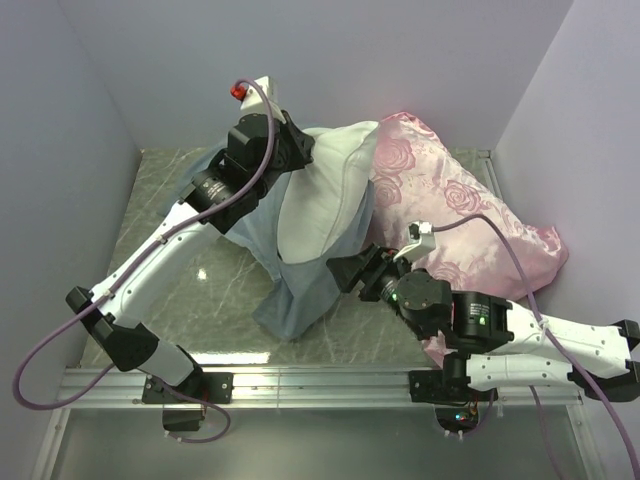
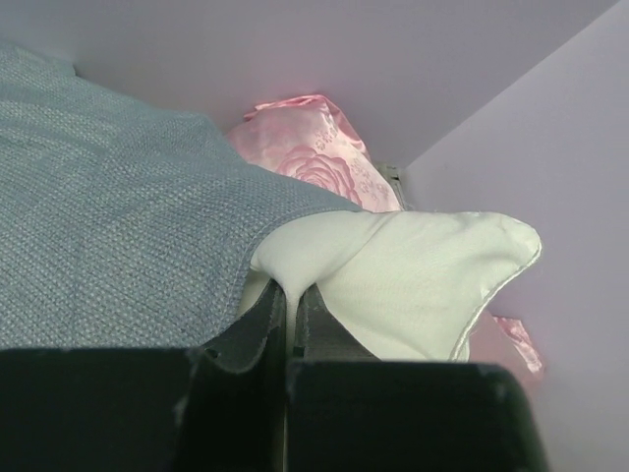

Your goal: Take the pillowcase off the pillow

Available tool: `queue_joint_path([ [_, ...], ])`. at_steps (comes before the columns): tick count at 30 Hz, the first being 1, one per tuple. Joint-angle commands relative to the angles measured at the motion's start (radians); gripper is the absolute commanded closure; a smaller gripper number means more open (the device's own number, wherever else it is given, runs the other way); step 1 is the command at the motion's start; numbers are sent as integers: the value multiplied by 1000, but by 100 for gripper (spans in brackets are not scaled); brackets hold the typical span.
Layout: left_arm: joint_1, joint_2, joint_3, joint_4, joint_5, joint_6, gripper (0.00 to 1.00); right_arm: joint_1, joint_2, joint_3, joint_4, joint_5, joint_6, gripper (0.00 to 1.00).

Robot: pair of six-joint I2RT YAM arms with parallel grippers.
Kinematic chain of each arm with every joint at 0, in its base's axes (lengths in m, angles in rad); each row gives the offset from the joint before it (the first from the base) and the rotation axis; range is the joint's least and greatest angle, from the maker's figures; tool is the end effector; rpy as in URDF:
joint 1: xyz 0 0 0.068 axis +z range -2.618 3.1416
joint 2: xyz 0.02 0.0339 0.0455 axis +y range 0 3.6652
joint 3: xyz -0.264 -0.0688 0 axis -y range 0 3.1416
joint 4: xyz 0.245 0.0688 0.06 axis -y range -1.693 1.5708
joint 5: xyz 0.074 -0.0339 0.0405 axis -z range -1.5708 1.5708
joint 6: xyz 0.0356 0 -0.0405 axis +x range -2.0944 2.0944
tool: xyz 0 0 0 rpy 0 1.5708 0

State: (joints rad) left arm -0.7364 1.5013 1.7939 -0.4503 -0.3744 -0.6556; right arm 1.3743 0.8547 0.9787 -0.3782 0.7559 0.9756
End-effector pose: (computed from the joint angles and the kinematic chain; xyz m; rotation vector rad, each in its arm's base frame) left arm 0.2494 -0.2085 0.4882 -0.2116 1.7566 -0.7020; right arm 0.0589 0.1709 0.3774 0.1840 1.8602 1.0015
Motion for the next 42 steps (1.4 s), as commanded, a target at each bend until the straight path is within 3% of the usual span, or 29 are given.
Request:
queue_joint_path([
  [1, -17, -47, 2, 202, -24, -21, 100, -43, 18, 84, -41, -10, -32, 24],
  [6, -21, -42, 1, 206, -27, -22, 100, -90, 96, 161, -60, -36, -61, 24],
  [10, -23, -38, 1, 214, -29, -22, 100, -113, 153, 207, -105, -59, -58, 31],
  [18, -23, -27, 1, 222, -27, -22, 100, -123, 139, 143, -134, -81, -22, 40],
  [21, -23, -23, 4, 226, -24, -24, 100, -121, 115, 112, -134, -86, -6, 66],
  [23, -23, -19, 13, 225, -23, -22, 100, -123, 86, 77, -123, -92, 3, 69],
  [27, -23, -10, 25, 222, -21, -19, 100, -123, 57, 48, -140, -87, 21, 89],
  [30, -23, -4, 51, 213, -29, -10, 100, -124, 20, 0, -133, -96, 34, 98],
  [42, -21, 57, 179, 171, -43, 14, 100, -121, -37, -247, -31, -193, 124, 100],
])
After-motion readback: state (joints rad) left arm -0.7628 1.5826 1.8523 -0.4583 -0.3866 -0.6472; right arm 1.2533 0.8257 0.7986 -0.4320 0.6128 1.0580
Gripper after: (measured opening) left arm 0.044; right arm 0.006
